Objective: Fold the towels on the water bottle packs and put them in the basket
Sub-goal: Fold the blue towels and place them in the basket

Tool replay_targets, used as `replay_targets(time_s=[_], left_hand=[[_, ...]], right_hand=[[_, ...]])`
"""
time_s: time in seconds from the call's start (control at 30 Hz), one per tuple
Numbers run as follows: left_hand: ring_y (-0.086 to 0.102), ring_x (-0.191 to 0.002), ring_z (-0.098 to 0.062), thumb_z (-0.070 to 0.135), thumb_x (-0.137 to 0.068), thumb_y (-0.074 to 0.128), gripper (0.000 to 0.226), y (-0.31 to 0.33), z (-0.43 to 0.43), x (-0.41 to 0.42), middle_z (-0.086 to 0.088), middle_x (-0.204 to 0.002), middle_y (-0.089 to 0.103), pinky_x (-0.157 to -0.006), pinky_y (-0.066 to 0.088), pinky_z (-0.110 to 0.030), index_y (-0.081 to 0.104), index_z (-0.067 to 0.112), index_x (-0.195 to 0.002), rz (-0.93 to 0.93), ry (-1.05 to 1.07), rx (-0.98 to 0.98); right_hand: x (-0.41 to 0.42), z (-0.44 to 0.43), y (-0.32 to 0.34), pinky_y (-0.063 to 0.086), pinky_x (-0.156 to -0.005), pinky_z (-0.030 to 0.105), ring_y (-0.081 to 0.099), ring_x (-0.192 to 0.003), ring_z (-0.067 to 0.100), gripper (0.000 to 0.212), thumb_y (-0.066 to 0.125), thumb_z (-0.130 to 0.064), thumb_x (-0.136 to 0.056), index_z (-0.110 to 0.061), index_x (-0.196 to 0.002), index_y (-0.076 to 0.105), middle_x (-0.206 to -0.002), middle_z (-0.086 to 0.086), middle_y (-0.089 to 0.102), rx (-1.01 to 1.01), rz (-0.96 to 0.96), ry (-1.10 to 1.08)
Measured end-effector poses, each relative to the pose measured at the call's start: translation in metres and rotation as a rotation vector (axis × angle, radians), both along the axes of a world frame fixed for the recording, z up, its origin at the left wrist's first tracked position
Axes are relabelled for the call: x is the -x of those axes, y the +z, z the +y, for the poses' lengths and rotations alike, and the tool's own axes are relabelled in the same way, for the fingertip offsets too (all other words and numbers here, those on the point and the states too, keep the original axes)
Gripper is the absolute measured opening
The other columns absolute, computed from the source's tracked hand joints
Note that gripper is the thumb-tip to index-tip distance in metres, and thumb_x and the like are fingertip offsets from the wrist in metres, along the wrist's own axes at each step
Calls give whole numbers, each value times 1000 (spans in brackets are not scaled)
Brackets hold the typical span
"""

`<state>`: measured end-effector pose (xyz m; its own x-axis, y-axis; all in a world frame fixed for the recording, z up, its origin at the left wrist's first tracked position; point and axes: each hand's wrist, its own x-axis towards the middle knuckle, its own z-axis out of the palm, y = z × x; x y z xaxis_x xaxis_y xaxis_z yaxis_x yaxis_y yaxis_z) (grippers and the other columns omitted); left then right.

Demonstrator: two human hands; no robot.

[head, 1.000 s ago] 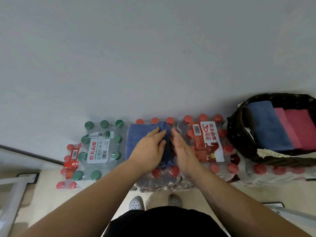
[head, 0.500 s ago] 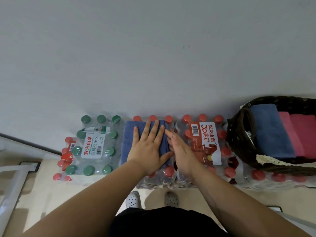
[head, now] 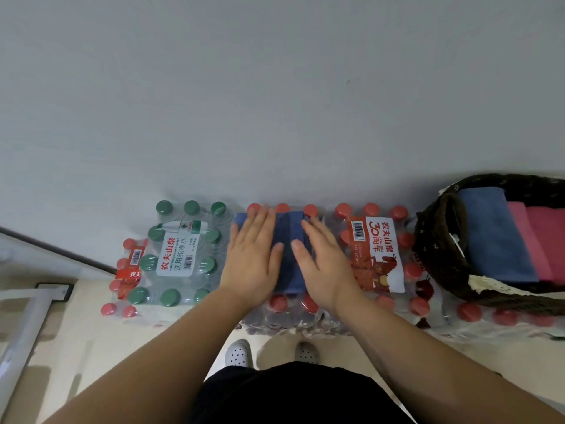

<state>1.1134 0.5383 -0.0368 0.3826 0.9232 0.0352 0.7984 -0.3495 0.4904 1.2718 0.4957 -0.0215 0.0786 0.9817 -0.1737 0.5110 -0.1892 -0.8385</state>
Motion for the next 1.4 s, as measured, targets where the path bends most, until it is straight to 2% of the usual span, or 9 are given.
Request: replay_targets(time_s=[0.13,0.23,0.33,0.47,0.67,0.8,1.0,1.2,1.4], left_hand=[[22,-148,-24,42,-97,31,63,0,-3,37,-8,-161,27,-121,13,-35,27,16,-154,-121,264,35],[37,-140,-25,30,-100,47,57,-7,5,51,-7,-155,38,-117,24,-35,29,19,-153,-168,284,160],[58,-115,-26,34,-97,51,59,-7,16,53,-6,-141,51,-102,44,-39,31,22,-151,-239,276,294],[60,-109,-24,34,-91,64,52,-3,27,48,-5,-124,62,-91,47,-34,48,17,-137,-256,279,383],[62,-92,-24,36,-87,69,34,-4,44,39,-5,-102,67,-74,43,-30,61,11,-110,-222,404,510],[59,-90,-22,30,-89,67,29,-3,45,39,-3,-101,63,-75,42,-31,56,13,-110,-250,404,523],[60,-89,-22,29,-88,67,28,1,45,50,-1,-97,63,-77,45,-32,56,14,-110,-224,401,447],[59,-75,-14,23,-87,59,14,18,44,45,0,-85,64,-62,40,-28,60,15,-99,-262,407,405],[60,-68,-15,18,-88,58,7,35,37,43,0,-74,65,-59,44,-25,63,15,-91,-242,368,311]], right_hand=[[25,17,5,-4,-121,31,-4,-154,22,65,41,-42,-103,-16,-158,18,-167,6,-1,-163,-409,122],[44,31,-2,-12,-122,43,-16,-152,26,74,22,-56,-101,-14,-159,0,-165,9,-16,-104,-664,265],[47,38,-24,-12,-122,48,-16,-152,25,86,4,-66,-91,-12,-158,-6,-166,9,-14,-9,-778,318],[42,40,-38,-13,-121,48,-11,-153,26,89,2,-68,-91,-10,-158,-1,-166,10,-8,16,-859,327],[43,39,-35,-6,-123,49,-9,-153,26,89,-1,-69,-92,-9,-158,1,-167,10,-5,18,-867,322],[47,36,-29,-8,-122,54,-10,-153,28,97,-16,-73,-85,-10,-157,-2,-166,10,-9,17,-852,245],[57,31,-35,-12,-119,55,-15,-152,27,83,-3,-67,-93,-12,-155,-11,-166,9,-10,56,-876,225],[54,35,-39,-14,-119,55,-24,-150,26,81,-4,-64,-93,-14,-155,-15,-164,7,-19,87,-904,252],[39,26,-34,-8,-123,48,-24,-150,16,84,-9,-69,-89,-18,-155,-14,-165,0,-20,-9,-641,255]])
